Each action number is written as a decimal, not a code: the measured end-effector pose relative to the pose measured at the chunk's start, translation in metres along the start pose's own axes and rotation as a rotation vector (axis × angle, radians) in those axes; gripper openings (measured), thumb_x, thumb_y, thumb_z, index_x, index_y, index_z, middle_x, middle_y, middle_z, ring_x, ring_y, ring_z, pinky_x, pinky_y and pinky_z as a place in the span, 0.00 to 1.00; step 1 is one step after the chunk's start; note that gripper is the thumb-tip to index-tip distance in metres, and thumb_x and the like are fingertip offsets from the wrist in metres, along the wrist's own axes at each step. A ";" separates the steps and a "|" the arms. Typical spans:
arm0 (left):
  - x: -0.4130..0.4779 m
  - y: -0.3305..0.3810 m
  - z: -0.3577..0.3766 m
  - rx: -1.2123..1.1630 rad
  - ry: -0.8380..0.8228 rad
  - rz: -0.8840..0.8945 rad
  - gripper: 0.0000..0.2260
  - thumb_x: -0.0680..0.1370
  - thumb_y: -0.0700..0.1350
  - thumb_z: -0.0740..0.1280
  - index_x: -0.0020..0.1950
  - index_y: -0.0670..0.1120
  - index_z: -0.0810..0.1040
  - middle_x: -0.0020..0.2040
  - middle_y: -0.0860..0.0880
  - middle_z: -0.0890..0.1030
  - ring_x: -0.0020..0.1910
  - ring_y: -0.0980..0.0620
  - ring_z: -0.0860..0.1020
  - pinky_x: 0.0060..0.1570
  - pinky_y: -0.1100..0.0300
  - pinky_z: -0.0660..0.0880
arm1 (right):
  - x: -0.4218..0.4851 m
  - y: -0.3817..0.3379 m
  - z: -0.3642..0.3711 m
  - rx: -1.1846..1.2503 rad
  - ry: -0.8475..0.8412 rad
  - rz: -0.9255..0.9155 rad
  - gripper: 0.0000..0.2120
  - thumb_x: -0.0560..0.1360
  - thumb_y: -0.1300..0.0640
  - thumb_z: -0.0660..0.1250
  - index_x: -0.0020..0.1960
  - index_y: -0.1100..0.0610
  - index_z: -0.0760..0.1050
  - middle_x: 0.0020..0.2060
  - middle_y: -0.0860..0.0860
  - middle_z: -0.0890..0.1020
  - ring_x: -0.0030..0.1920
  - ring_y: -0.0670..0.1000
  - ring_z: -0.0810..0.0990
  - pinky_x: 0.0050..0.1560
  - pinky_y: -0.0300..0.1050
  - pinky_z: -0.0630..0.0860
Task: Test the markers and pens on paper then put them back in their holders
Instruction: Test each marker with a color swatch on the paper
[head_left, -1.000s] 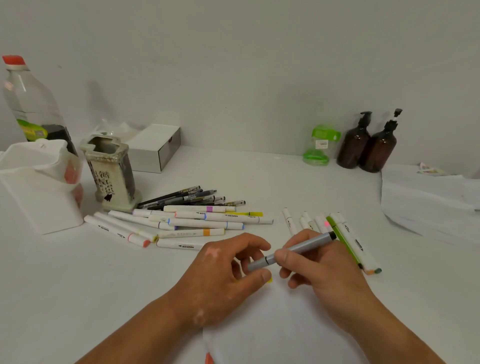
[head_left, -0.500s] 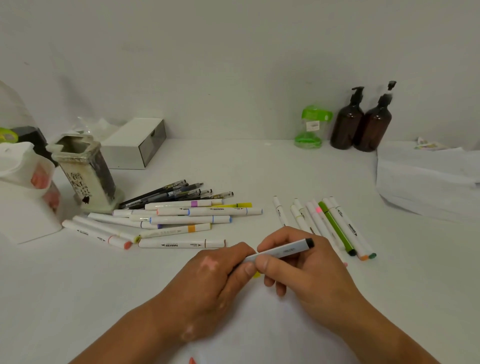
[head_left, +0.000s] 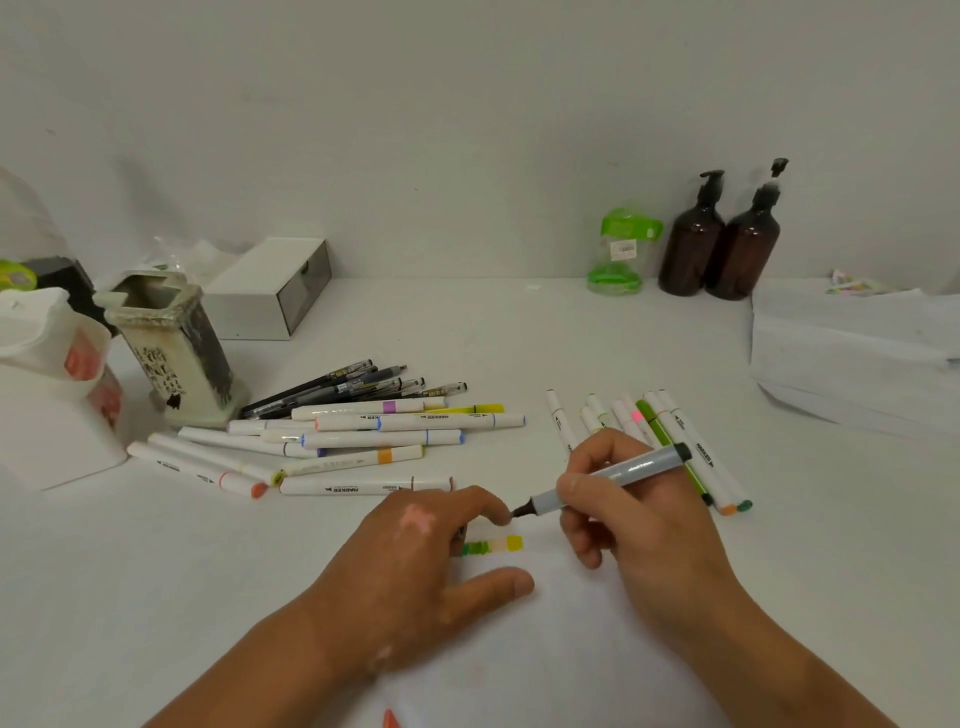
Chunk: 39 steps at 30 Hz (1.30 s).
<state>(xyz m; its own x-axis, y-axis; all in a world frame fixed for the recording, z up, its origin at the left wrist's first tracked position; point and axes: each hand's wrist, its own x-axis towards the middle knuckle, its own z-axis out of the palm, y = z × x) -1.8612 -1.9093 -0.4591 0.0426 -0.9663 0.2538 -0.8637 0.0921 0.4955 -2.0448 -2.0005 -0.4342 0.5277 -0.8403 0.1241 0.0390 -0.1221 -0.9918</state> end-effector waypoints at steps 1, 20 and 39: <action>0.000 -0.001 0.001 0.033 -0.033 -0.033 0.29 0.66 0.78 0.61 0.62 0.66 0.70 0.38 0.63 0.72 0.43 0.64 0.71 0.38 0.71 0.64 | 0.000 0.000 0.000 0.010 0.019 0.019 0.05 0.69 0.55 0.67 0.34 0.51 0.78 0.26 0.52 0.78 0.26 0.49 0.75 0.26 0.41 0.72; 0.002 -0.012 -0.006 0.136 -0.189 -0.121 0.32 0.64 0.76 0.67 0.66 0.65 0.73 0.53 0.63 0.80 0.48 0.61 0.74 0.49 0.66 0.73 | 0.000 0.015 0.009 -0.458 -0.016 0.159 0.09 0.75 0.58 0.70 0.38 0.47 0.81 0.29 0.50 0.83 0.26 0.44 0.78 0.28 0.33 0.74; 0.003 -0.014 -0.005 0.123 -0.191 -0.119 0.31 0.64 0.75 0.68 0.64 0.64 0.75 0.48 0.63 0.78 0.45 0.61 0.74 0.44 0.66 0.72 | 0.001 0.019 0.006 -0.586 -0.037 0.131 0.04 0.73 0.54 0.71 0.39 0.49 0.80 0.30 0.50 0.83 0.28 0.45 0.79 0.30 0.35 0.75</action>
<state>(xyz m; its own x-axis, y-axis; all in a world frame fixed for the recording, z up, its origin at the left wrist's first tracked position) -1.8470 -1.9125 -0.4613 0.0622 -0.9975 0.0325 -0.9134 -0.0438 0.4047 -2.0386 -2.0005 -0.4533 0.5261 -0.8503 -0.0100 -0.4974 -0.2981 -0.8147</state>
